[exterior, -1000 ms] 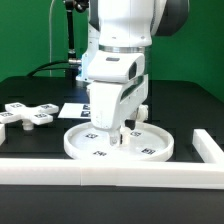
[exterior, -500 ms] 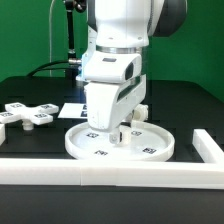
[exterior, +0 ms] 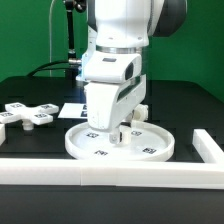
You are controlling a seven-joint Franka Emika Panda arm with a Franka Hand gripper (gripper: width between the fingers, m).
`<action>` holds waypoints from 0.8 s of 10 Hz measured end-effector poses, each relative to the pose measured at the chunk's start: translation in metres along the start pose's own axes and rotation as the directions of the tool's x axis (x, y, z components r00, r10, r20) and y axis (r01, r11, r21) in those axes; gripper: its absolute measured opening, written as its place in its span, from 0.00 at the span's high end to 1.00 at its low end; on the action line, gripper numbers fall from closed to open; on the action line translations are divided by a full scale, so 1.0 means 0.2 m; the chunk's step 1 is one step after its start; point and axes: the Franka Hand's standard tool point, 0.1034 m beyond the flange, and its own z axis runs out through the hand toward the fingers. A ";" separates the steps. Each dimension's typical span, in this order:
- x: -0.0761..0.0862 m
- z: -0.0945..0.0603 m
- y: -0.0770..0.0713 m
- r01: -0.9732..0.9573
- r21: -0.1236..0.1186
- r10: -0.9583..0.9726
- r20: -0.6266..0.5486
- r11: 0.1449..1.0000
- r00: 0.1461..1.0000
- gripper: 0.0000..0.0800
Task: Assemble round table
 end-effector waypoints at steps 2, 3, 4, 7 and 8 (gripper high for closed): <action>0.09 0.00 0.03 0.017 -0.009 -0.017 -0.015 1.000 1.000 0.49; 0.13 0.00 0.05 0.024 -0.011 -0.024 -0.022 1.000 0.999 0.49; 0.17 0.00 0.05 0.017 -0.009 -0.017 -0.025 1.000 1.000 0.49; 0.23 0.00 0.03 -0.016 -0.011 0.016 -0.025 1.000 1.000 0.49; 0.23 0.00 0.03 -0.013 -0.010 0.013 -0.024 1.000 1.000 0.49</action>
Offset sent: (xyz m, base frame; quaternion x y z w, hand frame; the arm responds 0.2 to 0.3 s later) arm 0.0215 0.0283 -0.0047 0.0123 -0.0024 -0.0003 0.9999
